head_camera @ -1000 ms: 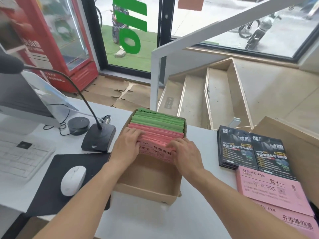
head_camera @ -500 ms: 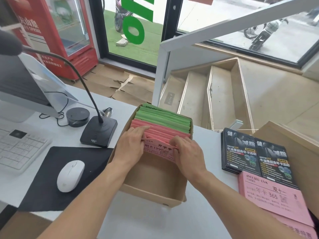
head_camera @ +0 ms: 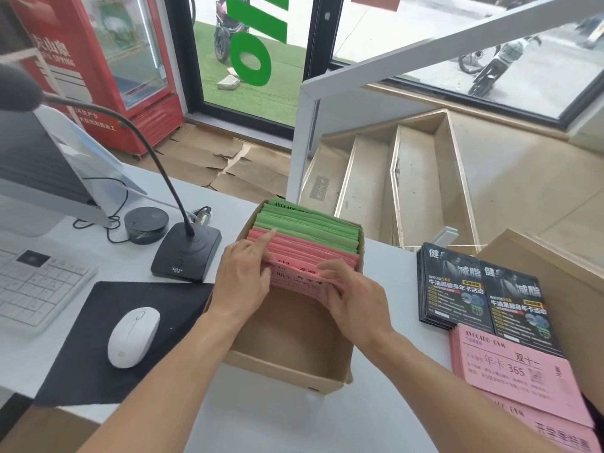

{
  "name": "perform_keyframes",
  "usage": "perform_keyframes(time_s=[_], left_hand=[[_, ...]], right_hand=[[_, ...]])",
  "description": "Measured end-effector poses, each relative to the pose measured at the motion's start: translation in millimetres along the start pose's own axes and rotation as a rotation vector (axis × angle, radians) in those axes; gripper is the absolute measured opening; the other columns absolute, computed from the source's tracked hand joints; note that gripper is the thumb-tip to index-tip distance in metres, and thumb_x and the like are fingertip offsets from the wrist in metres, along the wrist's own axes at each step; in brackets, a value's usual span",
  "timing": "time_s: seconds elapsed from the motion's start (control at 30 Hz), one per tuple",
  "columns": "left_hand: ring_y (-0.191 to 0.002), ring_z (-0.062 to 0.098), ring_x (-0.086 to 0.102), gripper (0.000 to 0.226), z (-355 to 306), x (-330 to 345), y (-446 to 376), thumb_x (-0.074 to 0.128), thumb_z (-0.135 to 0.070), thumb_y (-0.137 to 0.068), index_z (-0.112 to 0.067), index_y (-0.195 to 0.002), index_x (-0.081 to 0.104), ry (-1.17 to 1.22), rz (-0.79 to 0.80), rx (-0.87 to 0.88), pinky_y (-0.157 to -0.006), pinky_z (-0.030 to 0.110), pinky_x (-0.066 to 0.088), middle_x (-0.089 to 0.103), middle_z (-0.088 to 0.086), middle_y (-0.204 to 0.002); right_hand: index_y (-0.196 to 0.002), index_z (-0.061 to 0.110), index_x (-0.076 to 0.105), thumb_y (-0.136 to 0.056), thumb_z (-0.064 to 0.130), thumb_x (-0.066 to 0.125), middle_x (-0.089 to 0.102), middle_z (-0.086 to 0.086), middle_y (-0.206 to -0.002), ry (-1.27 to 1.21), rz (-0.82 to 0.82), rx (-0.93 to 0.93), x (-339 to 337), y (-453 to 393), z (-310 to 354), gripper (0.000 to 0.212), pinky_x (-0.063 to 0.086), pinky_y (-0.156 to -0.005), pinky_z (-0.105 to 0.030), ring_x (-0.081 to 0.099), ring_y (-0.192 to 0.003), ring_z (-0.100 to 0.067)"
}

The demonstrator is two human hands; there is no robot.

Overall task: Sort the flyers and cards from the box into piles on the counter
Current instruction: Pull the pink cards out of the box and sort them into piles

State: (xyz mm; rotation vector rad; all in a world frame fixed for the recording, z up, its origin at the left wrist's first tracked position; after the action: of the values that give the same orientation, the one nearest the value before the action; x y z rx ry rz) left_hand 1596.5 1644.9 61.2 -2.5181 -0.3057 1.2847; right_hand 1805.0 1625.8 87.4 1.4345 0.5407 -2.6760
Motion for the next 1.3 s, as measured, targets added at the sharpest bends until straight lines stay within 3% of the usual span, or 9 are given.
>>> perform_keyframes(time_s=[0.1,0.2,0.37,0.43,0.57,0.73,0.87,1.03,1.3], left_hand=[[-0.104,0.009,0.059,0.075,-7.4,-10.5,1.9,0.077,-0.005,-0.082,-0.031,-0.146,0.047,0.144,0.015,0.003,-0.101,0.026,0.042,0.066,-0.017,-0.094],[-0.09,0.004,0.068,0.064,-21.8,-27.3,4.6,0.079,-0.007,-0.084,-0.036,-0.136,0.056,0.396,0.011,-0.093,-0.088,0.029,0.056,0.07,-0.018,-0.09],[-0.086,0.003,0.071,0.051,-75.6,-46.2,17.9,0.083,-0.024,-0.082,-0.05,-0.12,0.061,0.655,-0.033,-0.199,-0.075,0.02,0.056,0.072,-0.017,-0.097],[-0.084,0.0,0.07,0.051,-108.4,-38.1,26.9,0.082,-0.018,-0.083,-0.049,-0.12,0.064,0.727,-0.01,-0.196,-0.072,0.012,0.053,0.074,-0.015,-0.095],[-0.085,0.017,0.074,0.053,-166.2,3.5,53.4,0.08,-0.01,-0.084,-0.053,-0.113,0.068,0.874,0.068,-0.172,-0.08,0.035,0.059,0.077,-0.012,-0.093],[-0.086,0.002,0.073,0.046,-229.8,64.3,93.1,0.078,-0.004,-0.084,-0.043,-0.106,0.069,0.836,0.275,-0.061,-0.072,0.023,0.054,0.076,-0.021,-0.089],[-0.081,0.0,0.072,0.037,-260.7,111.6,124.5,0.079,-0.005,-0.083,-0.038,-0.098,0.07,0.801,0.416,-0.11,-0.068,0.014,0.048,0.075,-0.024,-0.085],[-0.083,-0.003,0.069,0.031,-286.6,134.1,149.1,0.08,-0.005,-0.082,-0.031,-0.096,0.073,0.78,0.46,-0.108,-0.07,0.006,0.045,0.075,-0.025,-0.087],[-0.087,0.004,0.07,0.036,-284.8,157.1,173.6,0.08,-0.006,-0.084,-0.037,-0.101,0.071,0.639,0.51,-0.116,-0.072,0.008,0.046,0.074,-0.024,-0.092]], right_hand=[[-0.107,0.039,0.056,-0.09,0.005,0.063,0.072,0.025,-0.098,-0.206,-0.092,0.071,-21.1,1.7,2.5,0.039,0.057,-0.082,-0.036,0.069,-0.095,0.004],[-0.104,0.036,0.059,-0.091,-0.001,0.061,0.07,0.026,-0.098,-0.326,-0.163,0.108,-52.1,7.3,1.3,0.039,0.058,-0.079,-0.036,0.068,-0.096,0.002],[-0.103,0.03,0.063,-0.089,-0.008,0.065,0.071,0.025,-0.097,-0.457,-0.28,0.11,-114.0,39.6,-11.1,0.04,0.051,-0.071,-0.014,0.067,-0.094,0.006],[-0.107,0.027,0.063,-0.088,-0.008,0.067,0.071,0.025,-0.098,-0.44,-0.331,0.11,-138.6,56.9,-24.9,0.04,0.048,-0.075,-0.008,0.067,-0.095,0.007],[-0.109,0.028,0.065,-0.087,-0.009,0.069,0.072,0.023,-0.101,-0.37,-0.406,0.184,-184.9,104.8,-69.4,0.043,0.05,-0.08,-0.014,0.068,-0.098,0.0],[-0.109,0.034,0.066,-0.088,-0.002,0.071,0.073,0.021,-0.098,-0.324,-0.425,0.403,-224.5,178.4,-135.0,0.042,0.052,-0.072,-0.014,0.069,-0.096,-0.004],[-0.111,0.027,0.068,-0.088,-0.002,0.07,0.073,0.02,-0.098,-0.357,-0.438,0.533,-234.7,232.8,-173.0,0.036,0.051,-0.072,-0.01,0.069,-0.096,-0.001],[-0.106,0.043,0.067,-0.089,0.005,0.072,0.073,0.023,-0.099,-0.323,-0.428,0.608,-242.1,273.5,-198.0,0.041,0.051,-0.069,-0.009,0.068,-0.095,0.0],[-0.113,0.037,0.065,-0.089,0.001,0.071,0.069,0.027,-0.104,-0.334,-0.299,0.638,-231.1,295.2,-231.4,0.043,0.05,-0.085,-0.011,0.063,-0.104,0.003]])
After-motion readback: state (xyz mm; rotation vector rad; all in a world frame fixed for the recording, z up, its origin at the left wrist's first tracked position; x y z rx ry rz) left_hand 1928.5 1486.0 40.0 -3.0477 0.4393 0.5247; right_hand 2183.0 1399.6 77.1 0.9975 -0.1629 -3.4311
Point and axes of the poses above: each hand's wrist, its own y-axis away from the middle knuckle, its own x-axis out of the palm, z = x × y, the point moved 4 cm from there along -y, towards the middle knuckle
